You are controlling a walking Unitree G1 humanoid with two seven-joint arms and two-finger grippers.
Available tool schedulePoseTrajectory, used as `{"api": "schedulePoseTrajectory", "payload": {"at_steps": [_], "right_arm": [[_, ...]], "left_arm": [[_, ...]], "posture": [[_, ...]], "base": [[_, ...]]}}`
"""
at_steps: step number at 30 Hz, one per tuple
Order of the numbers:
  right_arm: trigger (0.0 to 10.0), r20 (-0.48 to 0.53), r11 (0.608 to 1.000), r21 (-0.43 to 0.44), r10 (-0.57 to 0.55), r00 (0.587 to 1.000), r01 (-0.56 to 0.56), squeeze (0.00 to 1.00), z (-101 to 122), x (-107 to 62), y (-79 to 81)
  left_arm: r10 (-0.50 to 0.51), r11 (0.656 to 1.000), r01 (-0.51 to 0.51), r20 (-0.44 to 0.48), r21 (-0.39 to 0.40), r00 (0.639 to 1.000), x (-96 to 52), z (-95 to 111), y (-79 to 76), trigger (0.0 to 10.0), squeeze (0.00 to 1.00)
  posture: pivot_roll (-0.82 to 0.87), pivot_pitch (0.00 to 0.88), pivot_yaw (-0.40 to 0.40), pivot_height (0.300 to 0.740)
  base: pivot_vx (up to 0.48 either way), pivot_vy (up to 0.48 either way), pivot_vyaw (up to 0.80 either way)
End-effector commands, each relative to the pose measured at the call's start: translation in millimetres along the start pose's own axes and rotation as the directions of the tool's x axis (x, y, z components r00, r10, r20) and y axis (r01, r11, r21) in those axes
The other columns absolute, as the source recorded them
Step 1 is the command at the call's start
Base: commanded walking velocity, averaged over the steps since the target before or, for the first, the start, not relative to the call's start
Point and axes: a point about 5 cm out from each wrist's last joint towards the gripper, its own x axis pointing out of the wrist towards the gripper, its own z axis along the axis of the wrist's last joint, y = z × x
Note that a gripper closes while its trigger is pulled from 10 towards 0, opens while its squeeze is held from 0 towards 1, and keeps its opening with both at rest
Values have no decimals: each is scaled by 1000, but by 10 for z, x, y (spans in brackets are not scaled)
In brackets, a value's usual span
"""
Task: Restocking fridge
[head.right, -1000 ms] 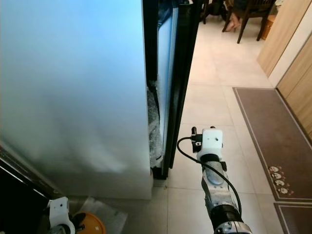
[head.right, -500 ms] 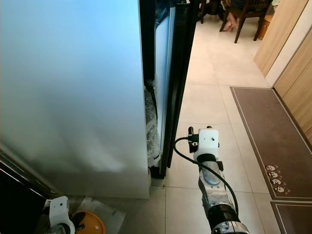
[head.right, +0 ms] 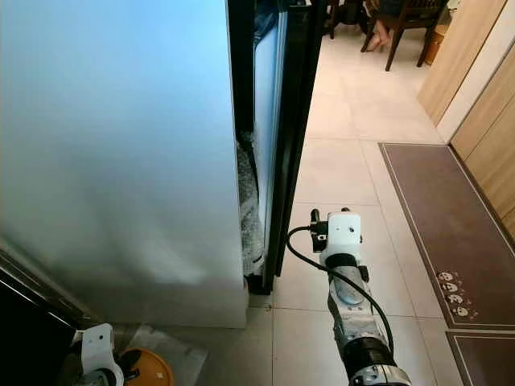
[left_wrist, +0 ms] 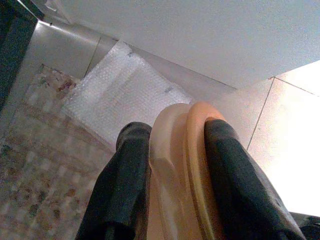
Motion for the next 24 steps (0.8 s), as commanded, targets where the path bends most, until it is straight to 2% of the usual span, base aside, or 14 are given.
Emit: {"api": "schedulePoseTrajectory", "payload": {"at_steps": [1, 24], "right_arm": [[10000, -5, 1000, 7, 2, 1000, -2, 0, -14, -4, 11], [10000, -8, 1000, 10, 10, 1000, -10, 0, -21, -5, 34]], "left_arm": [[3, 1000, -2, -31, 18, 1000, -13, -70, 21, 10000, 0], [1, 1000, 0, -27, 21, 1000, -13, -60, 31, 10000, 0]], "posture": [[-111, 56, 12, 740], [-108, 60, 15, 740]], "base": [[0, 0, 0], [0, 0, 0]]}}
